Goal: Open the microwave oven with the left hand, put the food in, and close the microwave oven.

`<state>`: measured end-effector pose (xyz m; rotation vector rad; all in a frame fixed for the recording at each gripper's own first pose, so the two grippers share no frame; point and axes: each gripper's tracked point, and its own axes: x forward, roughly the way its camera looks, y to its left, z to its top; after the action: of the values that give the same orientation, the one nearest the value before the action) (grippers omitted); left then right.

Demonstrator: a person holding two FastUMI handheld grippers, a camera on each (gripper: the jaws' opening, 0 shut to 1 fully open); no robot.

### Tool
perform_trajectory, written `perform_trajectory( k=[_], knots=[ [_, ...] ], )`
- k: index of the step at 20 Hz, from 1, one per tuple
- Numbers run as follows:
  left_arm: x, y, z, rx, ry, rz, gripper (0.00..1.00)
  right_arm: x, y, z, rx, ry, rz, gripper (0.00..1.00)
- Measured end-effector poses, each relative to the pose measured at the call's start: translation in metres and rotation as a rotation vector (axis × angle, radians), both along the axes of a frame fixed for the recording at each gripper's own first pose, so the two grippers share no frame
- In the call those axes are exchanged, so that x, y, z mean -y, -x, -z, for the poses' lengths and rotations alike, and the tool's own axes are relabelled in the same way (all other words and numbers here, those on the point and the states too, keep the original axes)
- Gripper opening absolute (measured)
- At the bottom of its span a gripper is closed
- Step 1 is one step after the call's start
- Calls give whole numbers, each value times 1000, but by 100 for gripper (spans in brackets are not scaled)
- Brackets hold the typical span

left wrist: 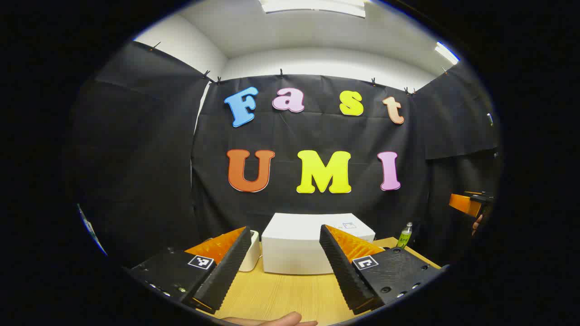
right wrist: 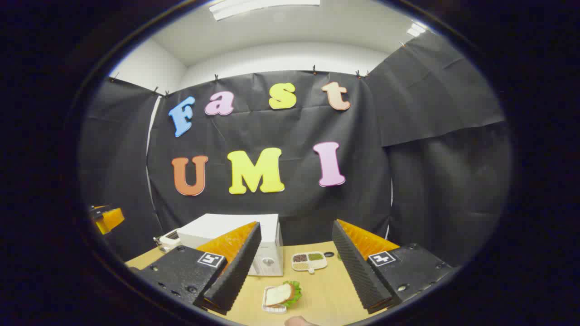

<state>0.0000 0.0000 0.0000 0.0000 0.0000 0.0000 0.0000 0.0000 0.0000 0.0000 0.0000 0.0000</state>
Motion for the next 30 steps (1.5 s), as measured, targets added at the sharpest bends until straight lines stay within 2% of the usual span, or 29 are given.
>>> perform_trajectory(
  k=[5,8,15,16,17,18,19,20,21,23,24,25,29,30],
  knots=[
    [-3,2,0,-5,31,11,95,9,4,0,-3,26,7,91],
    [4,0,1,-18,41,48,95,5,11,-1,3,6,-15,91],
    [15,-6,9,-30,30,56,95,4,23,-9,43,19,-27,91],
    [19,-8,9,-27,34,61,95,4,25,-9,46,18,-29,100],
    [25,-11,10,-25,37,69,95,6,27,-9,48,17,-29,91],
    [30,-13,12,-28,41,83,95,8,28,-9,51,14,-29,100],
    [35,-16,14,-27,47,93,95,9,29,-10,54,12,-30,92],
    [40,-18,14,-26,51,104,84,11,31,-11,58,11,-31,91],
    [46,-21,17,-22,51,117,95,13,32,-12,64,11,-32,92],
    [61,-31,20,-2,59,143,95,20,34,-14,71,11,-29,91],
    [68,-34,30,-24,50,151,100,22,35,-15,75,6,-29,91],
    [75,-39,41,-43,34,154,87,25,35,-15,80,2,-29,91],
    [121,-65,74,-81,0,207,87,40,37,-17,107,-4,-17,91],
    [132,-71,85,-96,1,219,87,44,38,-17,110,-5,-16,100]
  ],
)
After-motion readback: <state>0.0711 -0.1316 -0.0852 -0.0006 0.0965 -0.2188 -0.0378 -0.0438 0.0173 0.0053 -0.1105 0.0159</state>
